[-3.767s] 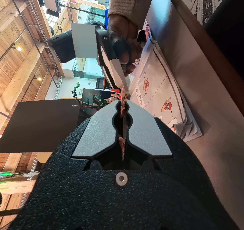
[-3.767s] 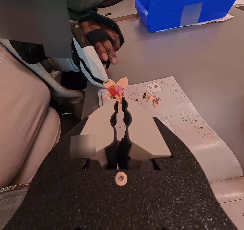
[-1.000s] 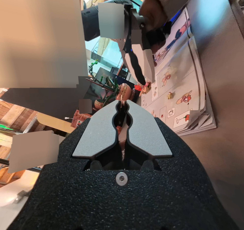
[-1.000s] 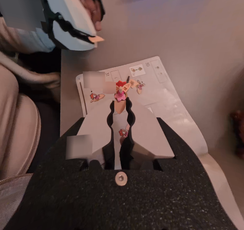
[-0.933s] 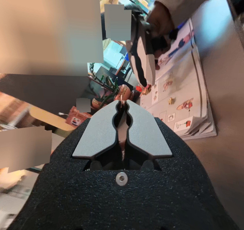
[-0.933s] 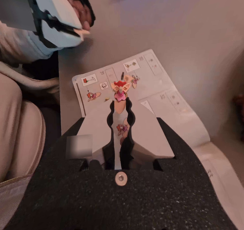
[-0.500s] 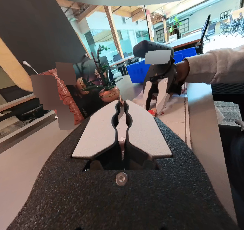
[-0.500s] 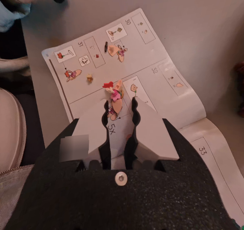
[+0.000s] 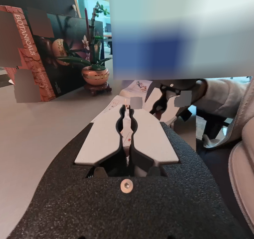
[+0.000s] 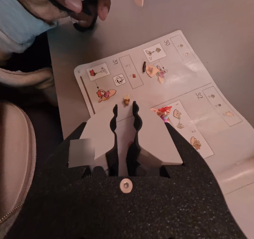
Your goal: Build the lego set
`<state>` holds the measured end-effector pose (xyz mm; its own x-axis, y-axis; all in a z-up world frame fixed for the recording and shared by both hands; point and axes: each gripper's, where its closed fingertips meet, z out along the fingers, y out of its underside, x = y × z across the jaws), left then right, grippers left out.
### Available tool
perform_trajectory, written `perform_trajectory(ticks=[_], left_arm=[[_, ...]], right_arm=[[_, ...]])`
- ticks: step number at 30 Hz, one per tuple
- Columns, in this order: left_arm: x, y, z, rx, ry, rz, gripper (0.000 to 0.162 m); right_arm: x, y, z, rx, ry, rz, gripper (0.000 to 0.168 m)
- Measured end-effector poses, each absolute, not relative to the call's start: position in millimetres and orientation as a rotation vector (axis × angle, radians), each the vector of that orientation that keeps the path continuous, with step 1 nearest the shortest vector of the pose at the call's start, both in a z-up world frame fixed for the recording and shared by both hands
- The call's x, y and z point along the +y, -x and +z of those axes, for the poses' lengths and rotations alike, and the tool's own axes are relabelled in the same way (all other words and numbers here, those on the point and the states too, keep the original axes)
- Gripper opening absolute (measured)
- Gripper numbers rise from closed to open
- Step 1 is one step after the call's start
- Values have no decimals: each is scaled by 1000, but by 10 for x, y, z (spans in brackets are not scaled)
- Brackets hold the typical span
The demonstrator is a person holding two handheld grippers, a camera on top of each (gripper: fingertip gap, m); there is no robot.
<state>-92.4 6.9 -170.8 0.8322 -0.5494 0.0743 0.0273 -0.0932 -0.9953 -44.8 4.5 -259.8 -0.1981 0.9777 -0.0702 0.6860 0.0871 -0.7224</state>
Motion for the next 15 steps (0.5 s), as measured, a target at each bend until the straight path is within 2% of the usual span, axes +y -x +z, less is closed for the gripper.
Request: perform_trajectory(ticks=[3,6,14,15], left_arm=[[57,933,-1687,413,1589,-547,5],[53,904,-1703,437,1596,-530,5],[71,886,-1718,447,1609,-497,10],[65,922,-1683,418,1588,-517,5]], right_arm=[[63,471,-2609,-1939,1646,875,19],[54,504,-2608,-1941,1635,887,7],[61,459,-2543,-1888,1613,953,3],[79,444,-2514,-1867,1611,958,3]])
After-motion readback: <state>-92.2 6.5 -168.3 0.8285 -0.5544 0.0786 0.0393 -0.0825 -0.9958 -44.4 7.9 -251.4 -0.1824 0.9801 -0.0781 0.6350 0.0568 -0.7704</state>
